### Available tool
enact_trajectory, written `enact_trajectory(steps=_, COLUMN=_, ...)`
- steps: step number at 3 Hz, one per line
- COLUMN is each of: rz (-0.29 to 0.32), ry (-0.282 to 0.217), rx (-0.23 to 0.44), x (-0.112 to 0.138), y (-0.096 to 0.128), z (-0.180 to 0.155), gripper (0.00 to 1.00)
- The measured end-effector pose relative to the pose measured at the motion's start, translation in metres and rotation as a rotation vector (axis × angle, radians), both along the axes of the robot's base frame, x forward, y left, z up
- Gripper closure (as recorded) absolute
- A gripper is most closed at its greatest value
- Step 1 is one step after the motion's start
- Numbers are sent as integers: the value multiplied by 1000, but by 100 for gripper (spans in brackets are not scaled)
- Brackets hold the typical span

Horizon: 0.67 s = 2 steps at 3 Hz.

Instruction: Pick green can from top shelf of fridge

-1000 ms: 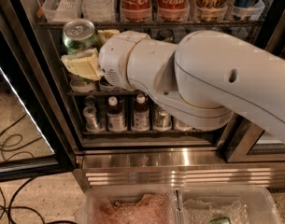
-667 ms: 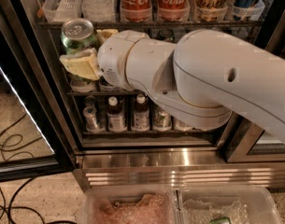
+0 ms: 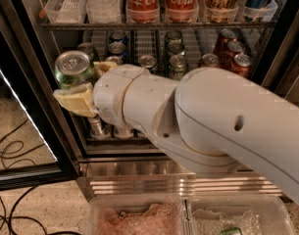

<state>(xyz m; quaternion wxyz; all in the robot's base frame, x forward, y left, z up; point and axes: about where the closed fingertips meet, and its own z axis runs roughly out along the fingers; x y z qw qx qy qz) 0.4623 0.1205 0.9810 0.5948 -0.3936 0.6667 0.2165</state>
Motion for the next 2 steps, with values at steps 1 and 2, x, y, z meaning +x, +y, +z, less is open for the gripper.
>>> enact_trajectory(steps=1, rz=-6, ry=53, rx=36, x=-19, y=4, z=-21, gripper=100)
enact_trajectory(steps=2, rz=-20, ry=54, rx=48, x=-21, y=3, z=-18, gripper=100)
